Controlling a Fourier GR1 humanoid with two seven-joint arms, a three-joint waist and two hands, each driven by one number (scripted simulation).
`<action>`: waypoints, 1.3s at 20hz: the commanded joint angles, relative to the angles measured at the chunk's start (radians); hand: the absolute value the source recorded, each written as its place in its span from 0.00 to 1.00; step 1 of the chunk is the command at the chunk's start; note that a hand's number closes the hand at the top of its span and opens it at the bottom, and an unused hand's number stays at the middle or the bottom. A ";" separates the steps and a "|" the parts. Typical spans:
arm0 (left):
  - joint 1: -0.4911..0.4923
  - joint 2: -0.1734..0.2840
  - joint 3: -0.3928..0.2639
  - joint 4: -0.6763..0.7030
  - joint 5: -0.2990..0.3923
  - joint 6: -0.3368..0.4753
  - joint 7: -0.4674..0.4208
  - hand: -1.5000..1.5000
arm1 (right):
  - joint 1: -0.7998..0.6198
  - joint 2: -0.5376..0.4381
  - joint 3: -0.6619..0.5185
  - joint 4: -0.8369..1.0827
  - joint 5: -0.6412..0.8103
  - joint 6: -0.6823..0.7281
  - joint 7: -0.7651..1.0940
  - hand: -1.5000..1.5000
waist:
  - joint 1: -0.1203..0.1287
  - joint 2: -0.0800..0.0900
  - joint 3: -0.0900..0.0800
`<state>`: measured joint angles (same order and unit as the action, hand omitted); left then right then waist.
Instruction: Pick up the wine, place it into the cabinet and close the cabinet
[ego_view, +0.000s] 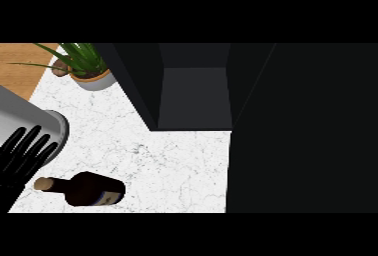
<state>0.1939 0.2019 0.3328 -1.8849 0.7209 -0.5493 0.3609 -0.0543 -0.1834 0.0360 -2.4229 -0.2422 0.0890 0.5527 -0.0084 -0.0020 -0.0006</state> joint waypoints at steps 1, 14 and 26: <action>-0.029 -0.030 -0.011 0.058 -0.069 -0.007 -0.036 0.00 | -0.006 -0.004 -0.028 -0.157 -0.076 -0.029 0.095 0.00 | 0.003 0.000 0.000; -0.078 -0.027 -0.005 0.330 -0.201 -0.185 -0.209 0.00 | 0.070 -0.004 -0.062 -0.159 -0.124 0.039 0.058 0.00 | 0.000 0.000 0.000; -0.086 -0.064 -0.018 0.419 -0.303 -0.209 -0.318 0.00 | -0.014 0.004 -0.082 -0.117 -0.113 0.032 0.073 0.00 | 0.004 0.001 0.001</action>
<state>0.1277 0.1459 0.3233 -1.4973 0.4468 -0.7607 0.0632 -0.0880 -0.1747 0.0008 -2.4249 -0.2444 0.1148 0.5938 -0.0071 -0.0023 -0.0004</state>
